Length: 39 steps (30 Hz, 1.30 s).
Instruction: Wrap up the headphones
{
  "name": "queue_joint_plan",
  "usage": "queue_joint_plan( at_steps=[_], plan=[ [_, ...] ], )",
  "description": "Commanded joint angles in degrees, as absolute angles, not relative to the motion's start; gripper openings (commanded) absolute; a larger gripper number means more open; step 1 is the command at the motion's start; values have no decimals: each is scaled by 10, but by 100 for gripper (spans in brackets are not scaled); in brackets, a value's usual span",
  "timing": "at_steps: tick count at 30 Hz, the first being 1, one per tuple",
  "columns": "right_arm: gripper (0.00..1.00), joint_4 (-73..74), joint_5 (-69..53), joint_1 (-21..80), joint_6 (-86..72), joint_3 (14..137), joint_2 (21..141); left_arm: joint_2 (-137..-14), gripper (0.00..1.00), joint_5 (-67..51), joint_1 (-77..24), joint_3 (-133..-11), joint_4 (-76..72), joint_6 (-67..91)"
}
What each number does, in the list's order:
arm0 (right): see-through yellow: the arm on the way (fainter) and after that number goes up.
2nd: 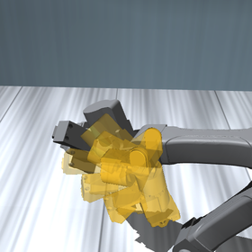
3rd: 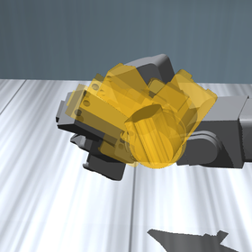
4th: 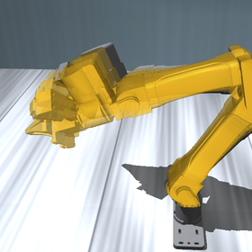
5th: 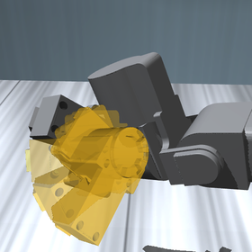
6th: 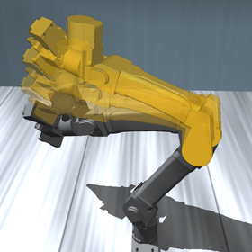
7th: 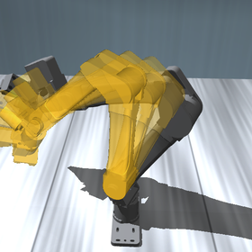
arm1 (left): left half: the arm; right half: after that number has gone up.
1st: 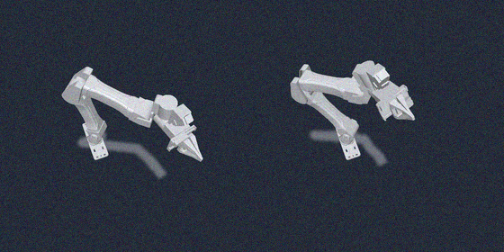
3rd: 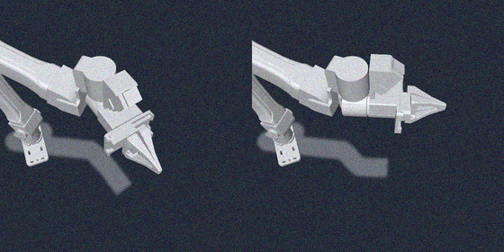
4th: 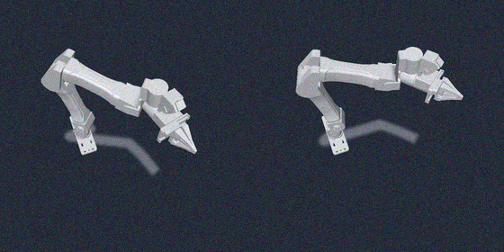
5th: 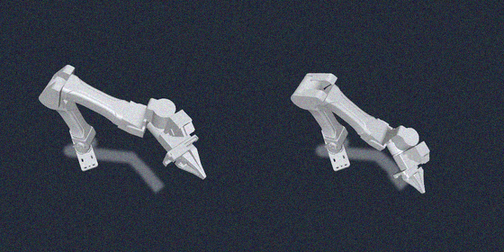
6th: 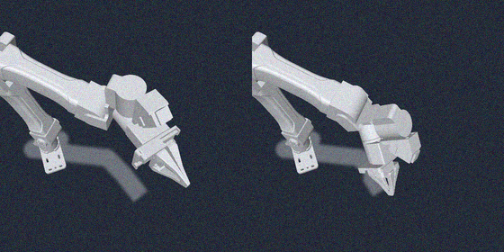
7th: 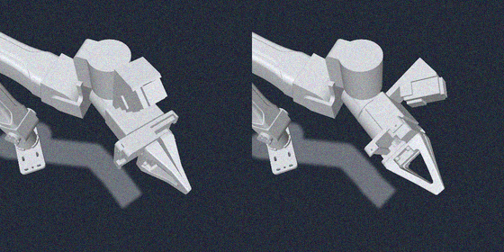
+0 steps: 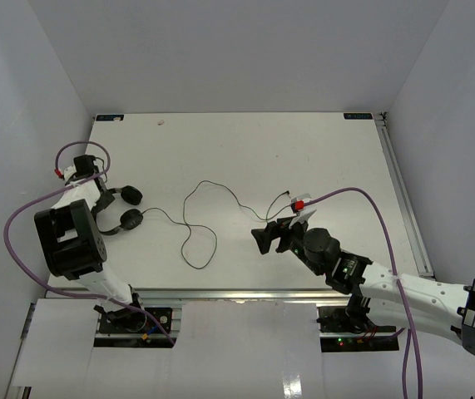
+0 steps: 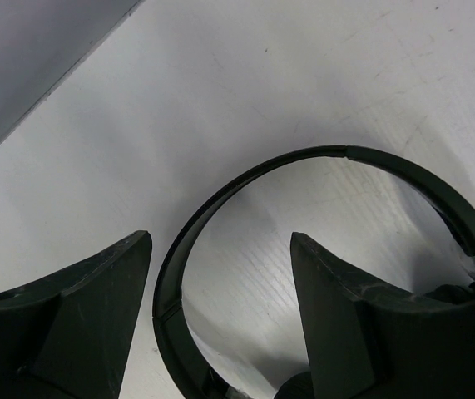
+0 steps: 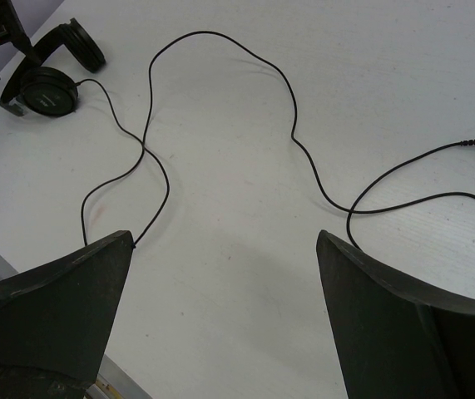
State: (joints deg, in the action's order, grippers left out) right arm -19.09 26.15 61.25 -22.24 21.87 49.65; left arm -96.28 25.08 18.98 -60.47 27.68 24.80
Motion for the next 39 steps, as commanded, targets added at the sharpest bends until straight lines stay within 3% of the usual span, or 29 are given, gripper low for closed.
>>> queue_joint_plan(
  at_steps=[1,14,24,27,39],
  plan=[
    [98,-217,267,614,-216,218,482,-976,78,249,211,-609,278,253],
    [98,-215,271,615,-216,217,473,-1010,66,169,209,-610,265,230],
    [98,-209,279,614,-216,216,458,-1047,21,159,142,-632,311,271],
    [98,-207,279,614,-218,215,448,-1049,1,153,93,-638,316,294],
    [99,-200,287,615,-219,218,446,-1064,0,194,-158,-675,331,411]
  ],
)
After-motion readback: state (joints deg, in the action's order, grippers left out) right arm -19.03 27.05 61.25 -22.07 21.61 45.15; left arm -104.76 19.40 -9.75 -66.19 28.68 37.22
